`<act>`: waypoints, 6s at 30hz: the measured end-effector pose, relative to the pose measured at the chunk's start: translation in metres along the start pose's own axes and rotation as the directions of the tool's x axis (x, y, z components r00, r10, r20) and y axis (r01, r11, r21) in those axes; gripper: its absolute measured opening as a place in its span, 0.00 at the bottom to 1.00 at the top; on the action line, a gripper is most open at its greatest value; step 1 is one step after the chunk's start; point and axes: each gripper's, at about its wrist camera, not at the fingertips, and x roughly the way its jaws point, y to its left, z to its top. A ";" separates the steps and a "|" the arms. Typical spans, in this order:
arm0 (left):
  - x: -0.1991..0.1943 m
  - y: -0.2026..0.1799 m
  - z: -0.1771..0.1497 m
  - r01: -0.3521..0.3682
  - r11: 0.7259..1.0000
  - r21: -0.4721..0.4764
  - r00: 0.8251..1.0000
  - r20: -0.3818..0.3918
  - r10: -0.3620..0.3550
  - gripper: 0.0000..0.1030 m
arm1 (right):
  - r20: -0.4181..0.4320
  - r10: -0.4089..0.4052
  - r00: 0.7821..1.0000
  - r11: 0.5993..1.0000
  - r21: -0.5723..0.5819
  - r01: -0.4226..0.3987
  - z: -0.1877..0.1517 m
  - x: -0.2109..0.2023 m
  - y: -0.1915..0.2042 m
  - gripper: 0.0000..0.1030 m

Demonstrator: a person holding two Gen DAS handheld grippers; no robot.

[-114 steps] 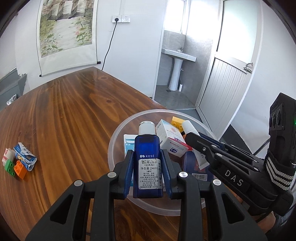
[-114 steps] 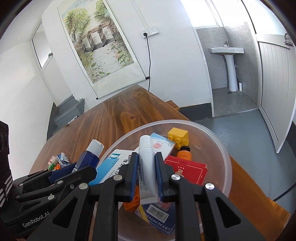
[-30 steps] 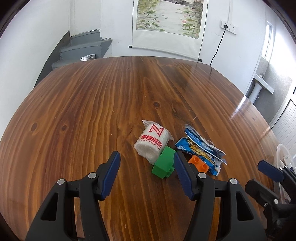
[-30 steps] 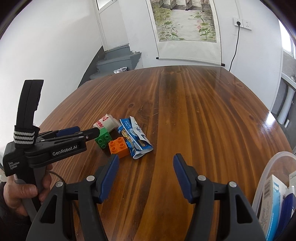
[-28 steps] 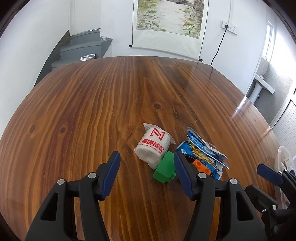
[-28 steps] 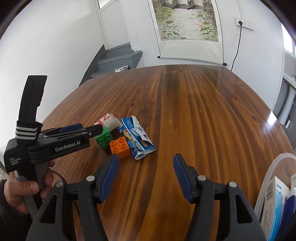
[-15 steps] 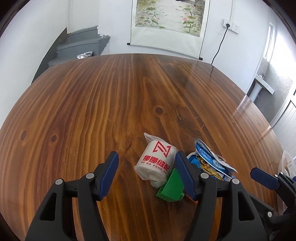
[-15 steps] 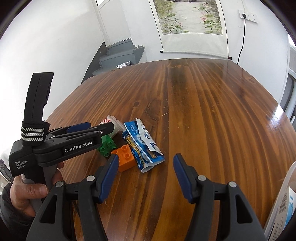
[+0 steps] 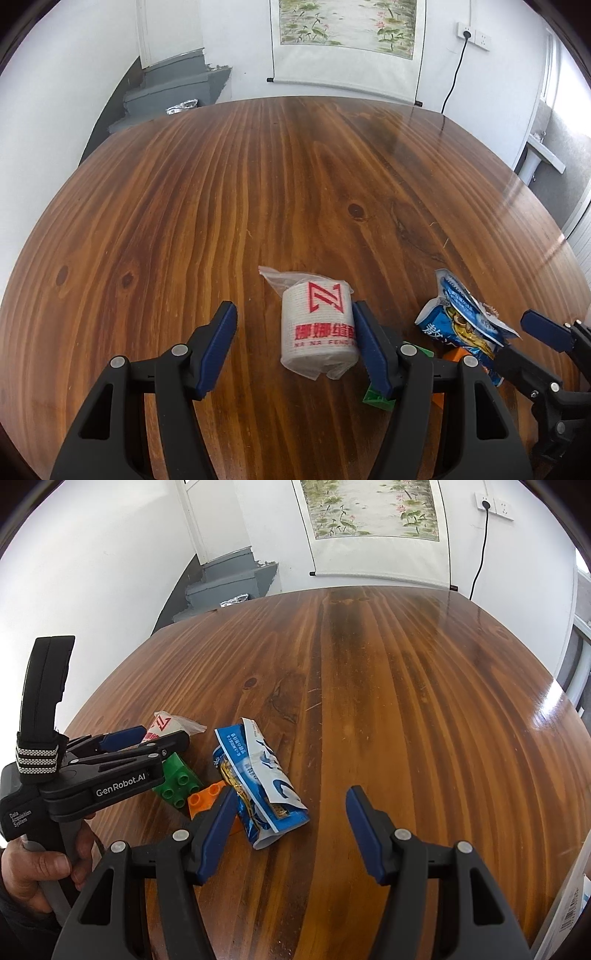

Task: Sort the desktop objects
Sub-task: 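Close left gripper on white wrapped roll while right gripper grasps blue snack packet, then carry roll in left gripper and packet in right gripper over the bowl, then open left gripper to drop roll in bowl while right gripper releases packet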

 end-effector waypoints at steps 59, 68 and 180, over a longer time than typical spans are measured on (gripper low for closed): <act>-0.048 -0.010 -0.001 0.007 1.000 0.029 0.991 0.131 -0.011 0.38 | 0.039 0.024 0.999 0.999 -0.046 -0.022 -0.002 -0.033 0.024 0.41; -0.078 -0.027 -0.003 0.015 0.998 0.065 0.982 0.189 -0.027 0.38 | 0.110 0.008 0.994 1.000 0.010 -0.009 -0.012 -0.073 0.014 0.41; -0.151 -0.246 -0.061 0.381 0.887 0.263 0.908 0.074 -0.412 0.68 | 0.307 -0.260 0.915 0.927 0.347 0.146 -0.139 -0.249 -0.152 0.45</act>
